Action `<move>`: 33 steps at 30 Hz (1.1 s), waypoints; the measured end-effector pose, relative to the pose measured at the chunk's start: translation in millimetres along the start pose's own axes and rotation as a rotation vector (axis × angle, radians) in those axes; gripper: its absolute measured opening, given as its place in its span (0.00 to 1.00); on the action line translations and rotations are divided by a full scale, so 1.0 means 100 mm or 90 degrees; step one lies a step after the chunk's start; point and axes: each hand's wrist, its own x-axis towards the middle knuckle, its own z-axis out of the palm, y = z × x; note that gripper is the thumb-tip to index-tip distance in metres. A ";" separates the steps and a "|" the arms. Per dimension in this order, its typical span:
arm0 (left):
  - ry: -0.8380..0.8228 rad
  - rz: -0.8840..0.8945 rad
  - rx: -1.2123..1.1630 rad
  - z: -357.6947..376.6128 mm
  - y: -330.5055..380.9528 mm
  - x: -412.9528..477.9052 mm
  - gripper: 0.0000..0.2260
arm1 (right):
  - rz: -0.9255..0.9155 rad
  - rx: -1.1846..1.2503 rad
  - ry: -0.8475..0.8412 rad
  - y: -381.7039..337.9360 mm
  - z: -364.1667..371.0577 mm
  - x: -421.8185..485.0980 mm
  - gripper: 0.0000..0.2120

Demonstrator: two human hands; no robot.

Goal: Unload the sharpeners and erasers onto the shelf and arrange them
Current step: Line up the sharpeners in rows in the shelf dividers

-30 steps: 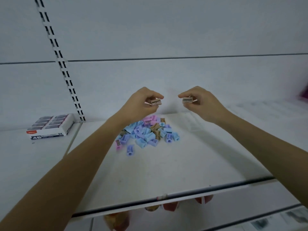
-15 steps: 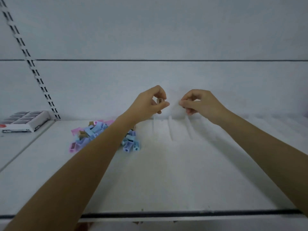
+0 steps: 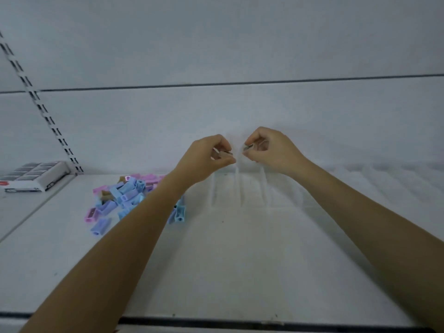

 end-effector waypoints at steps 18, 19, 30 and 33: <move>-0.065 0.063 0.284 0.14 -0.15 -0.04 0.06 | -0.137 -0.277 -0.114 0.29 0.17 -0.01 0.03; -0.076 0.068 0.294 0.14 -0.14 -0.04 0.05 | -0.142 -0.291 -0.118 0.29 0.17 0.00 0.03; -0.087 0.070 0.333 0.15 -0.16 -0.10 0.10 | -0.135 -0.319 -0.111 0.36 0.17 0.00 0.06; -0.057 0.070 0.343 0.14 -0.19 -0.15 0.12 | -0.138 -0.308 -0.100 0.38 0.18 -0.02 0.06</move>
